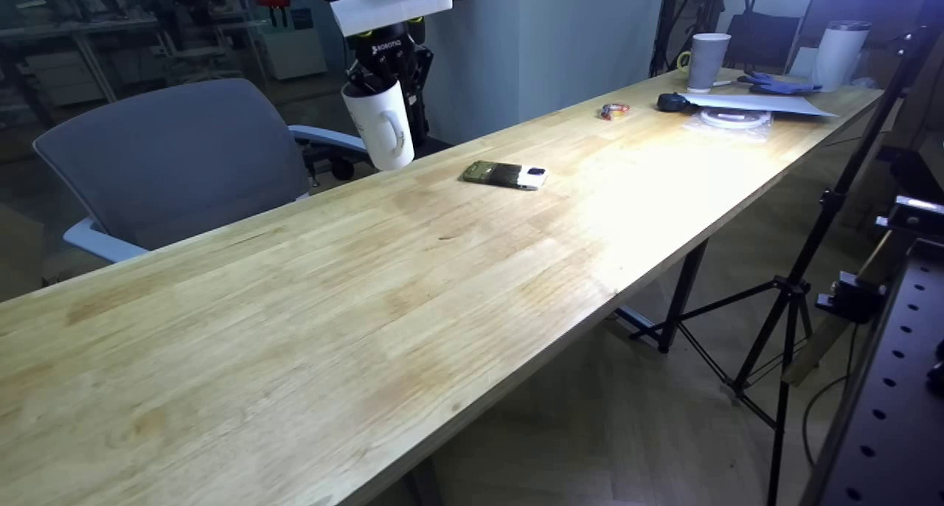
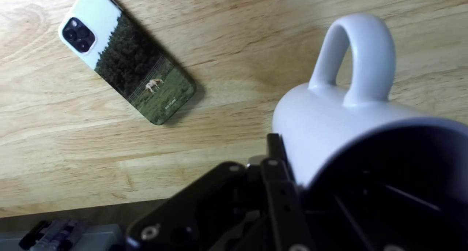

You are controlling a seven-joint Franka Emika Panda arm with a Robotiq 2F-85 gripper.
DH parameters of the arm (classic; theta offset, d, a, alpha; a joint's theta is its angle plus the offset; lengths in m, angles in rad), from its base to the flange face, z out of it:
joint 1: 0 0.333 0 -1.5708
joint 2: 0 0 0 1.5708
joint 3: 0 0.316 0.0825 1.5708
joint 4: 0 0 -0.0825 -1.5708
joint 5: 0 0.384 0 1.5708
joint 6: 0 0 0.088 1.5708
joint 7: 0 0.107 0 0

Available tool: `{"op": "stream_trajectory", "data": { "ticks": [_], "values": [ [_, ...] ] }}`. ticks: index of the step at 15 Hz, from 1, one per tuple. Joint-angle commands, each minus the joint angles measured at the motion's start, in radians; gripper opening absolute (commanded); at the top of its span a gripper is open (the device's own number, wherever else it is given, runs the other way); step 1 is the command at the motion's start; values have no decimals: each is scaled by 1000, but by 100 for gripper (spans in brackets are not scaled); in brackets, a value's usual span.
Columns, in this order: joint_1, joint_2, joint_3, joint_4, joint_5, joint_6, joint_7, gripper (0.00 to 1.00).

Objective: Move the mug forward

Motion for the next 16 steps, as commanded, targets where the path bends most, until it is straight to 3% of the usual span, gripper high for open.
{"op": "stream_trajectory", "data": {
  "ticks": [1,16],
  "values": [
    [31,-114,-10,-134,-39,28,24,2],
    [38,-367,41,-613,-46,183,-39,2]
  ]
}}
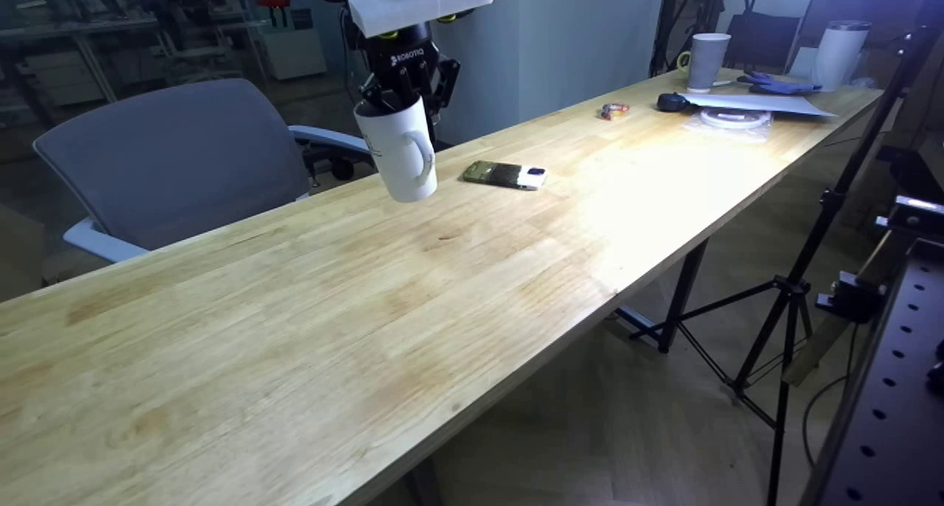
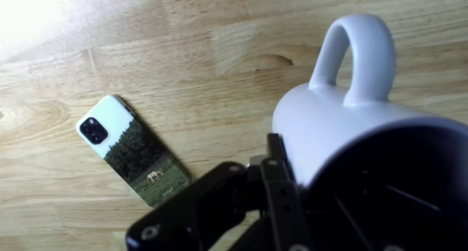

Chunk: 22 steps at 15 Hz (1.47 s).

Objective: Move the mug forward

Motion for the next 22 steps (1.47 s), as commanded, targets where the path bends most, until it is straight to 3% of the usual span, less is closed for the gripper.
{"op": "stream_trajectory", "data": {
  "ticks": [1,9,22],
  "values": [
    [-21,-90,42,-129,9,46,-42,2],
    [-92,-88,137,-182,114,67,-167,2],
    [-100,-34,104,-169,123,190,-137,2]
  ]
}}
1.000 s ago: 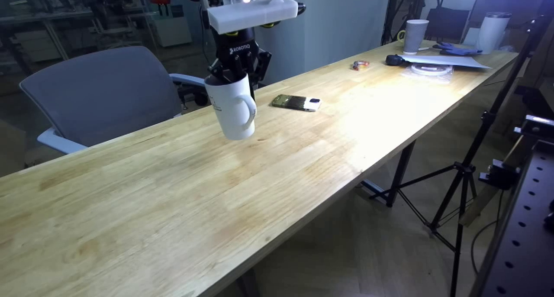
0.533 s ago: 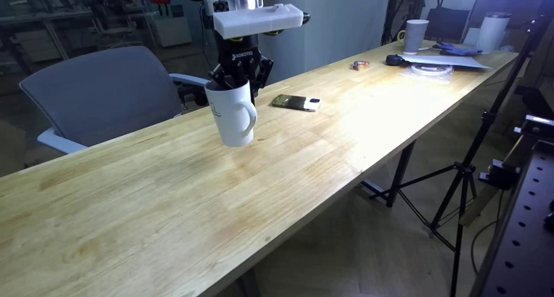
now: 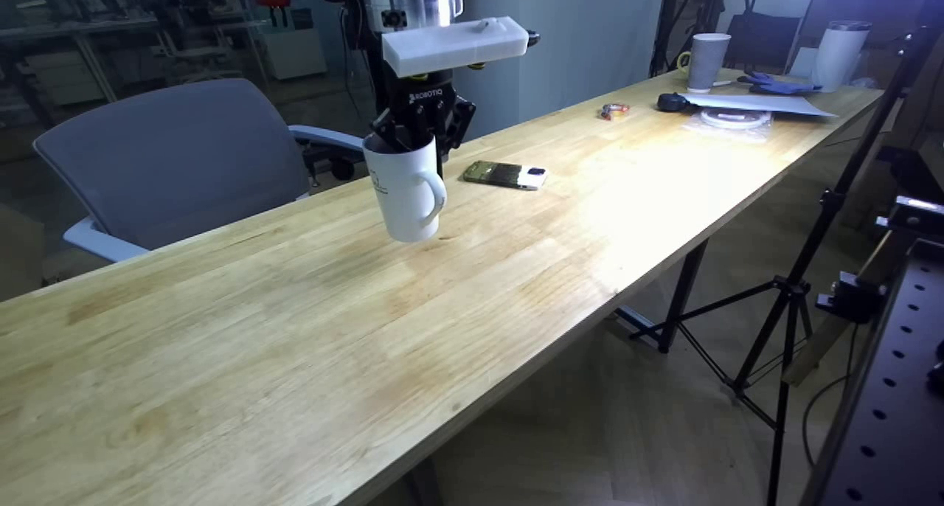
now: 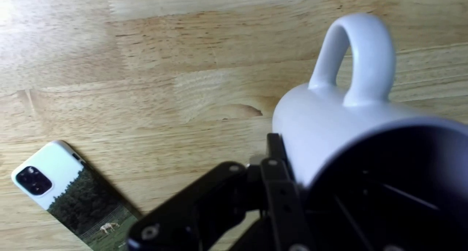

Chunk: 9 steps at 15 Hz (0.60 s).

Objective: Move the mug forward

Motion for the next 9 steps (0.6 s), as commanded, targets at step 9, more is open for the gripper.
{"op": "stream_trajectory", "data": {
  "ticks": [9],
  "values": [
    [2,49,-14,25,17,7,38,2]
  ]
}}
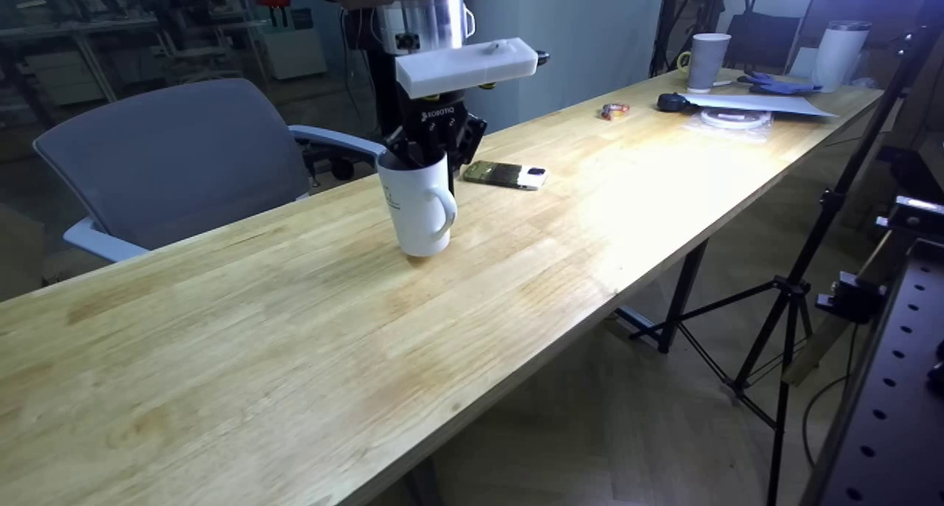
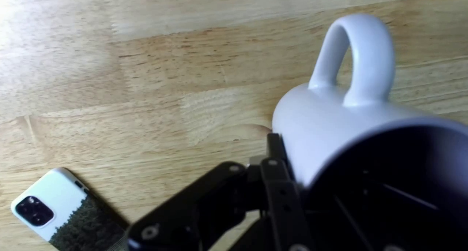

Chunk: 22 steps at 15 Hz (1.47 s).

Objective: Move the mug forward

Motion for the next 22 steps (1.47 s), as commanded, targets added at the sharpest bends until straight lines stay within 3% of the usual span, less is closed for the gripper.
{"op": "stream_trajectory", "data": {
  "ticks": [1,13,14,16,22],
  "values": [
    [17,12,-15,21,-2,7,40,2],
    [42,43,-38,38,-9,7,70,2],
    [48,43,-43,41,-11,2,77,34],
    [58,41,-56,47,-23,-12,83,41],
    [98,35,-108,97,-80,-91,110,81]
  ]
}}
